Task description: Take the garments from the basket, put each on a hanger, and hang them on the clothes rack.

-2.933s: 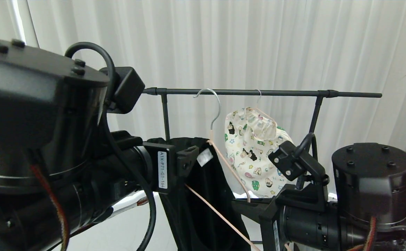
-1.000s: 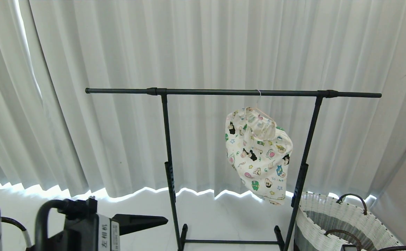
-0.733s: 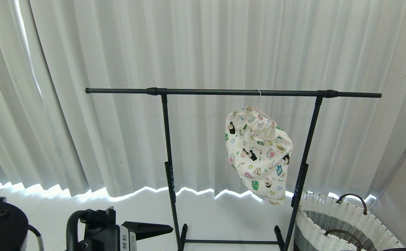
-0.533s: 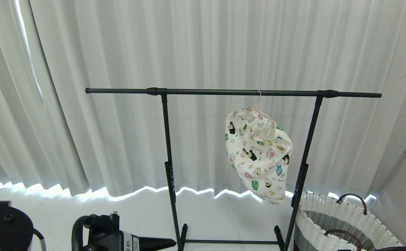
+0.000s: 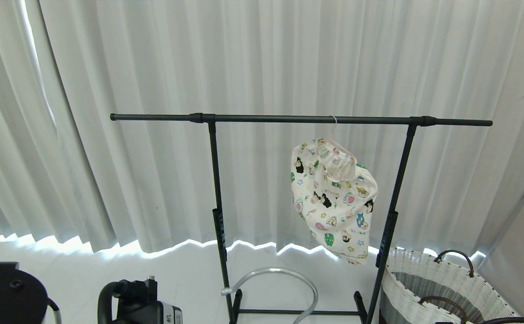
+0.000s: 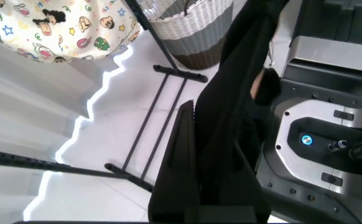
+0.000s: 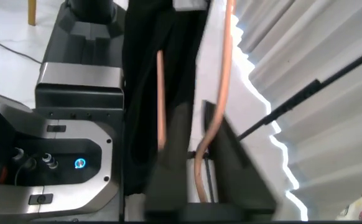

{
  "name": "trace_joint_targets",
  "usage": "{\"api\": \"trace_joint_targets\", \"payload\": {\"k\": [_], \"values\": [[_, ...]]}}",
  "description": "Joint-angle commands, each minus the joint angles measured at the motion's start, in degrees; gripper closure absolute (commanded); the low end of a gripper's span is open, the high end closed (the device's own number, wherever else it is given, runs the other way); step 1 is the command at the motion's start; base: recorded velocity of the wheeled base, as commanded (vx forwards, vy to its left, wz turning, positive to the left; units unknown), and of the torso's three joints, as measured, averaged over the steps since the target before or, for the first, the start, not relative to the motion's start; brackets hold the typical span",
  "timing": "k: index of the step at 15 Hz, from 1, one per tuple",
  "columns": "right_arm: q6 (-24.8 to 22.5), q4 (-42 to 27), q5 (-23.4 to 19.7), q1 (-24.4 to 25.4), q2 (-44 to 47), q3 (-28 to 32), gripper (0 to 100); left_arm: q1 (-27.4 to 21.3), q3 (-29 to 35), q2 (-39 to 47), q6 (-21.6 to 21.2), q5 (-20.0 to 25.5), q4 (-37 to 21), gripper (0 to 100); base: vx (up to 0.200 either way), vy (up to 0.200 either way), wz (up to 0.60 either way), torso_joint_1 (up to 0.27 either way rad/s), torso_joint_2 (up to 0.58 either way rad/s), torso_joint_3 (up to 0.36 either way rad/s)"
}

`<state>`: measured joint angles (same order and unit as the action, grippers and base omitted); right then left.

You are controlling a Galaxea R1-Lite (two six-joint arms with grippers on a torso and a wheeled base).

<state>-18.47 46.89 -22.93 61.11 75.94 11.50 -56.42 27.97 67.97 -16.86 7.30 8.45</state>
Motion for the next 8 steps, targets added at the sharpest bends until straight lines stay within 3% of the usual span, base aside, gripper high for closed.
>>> {"api": "trace_joint_targets", "payload": {"k": [1, 4, 8], "values": [[-0.25, -0.22, 0.43, -0.03, 0.09, -0.33, 0, 0.08, -0.37, 0.05, -0.02, -0.18, 0.08, 100, 0.0, 0.0, 0.0, 0.0, 0.0, 0.0], [-0.16, -0.22, 3.59, -0.12, 0.0, -0.07, 0, 0.34, -1.69, -0.21, 0.07, -1.41, 0.08, 100, 0.0, 0.0, 0.0, 0.0, 0.0, 0.0], [0.1, -0.3, 6.06, -0.29, 0.18, -0.33, 0, 4.83, -4.76, -0.47, 0.34, -12.31, 0.17, 100, 0.0, 0.0, 0.0, 0.0, 0.0, 0.0]]}}
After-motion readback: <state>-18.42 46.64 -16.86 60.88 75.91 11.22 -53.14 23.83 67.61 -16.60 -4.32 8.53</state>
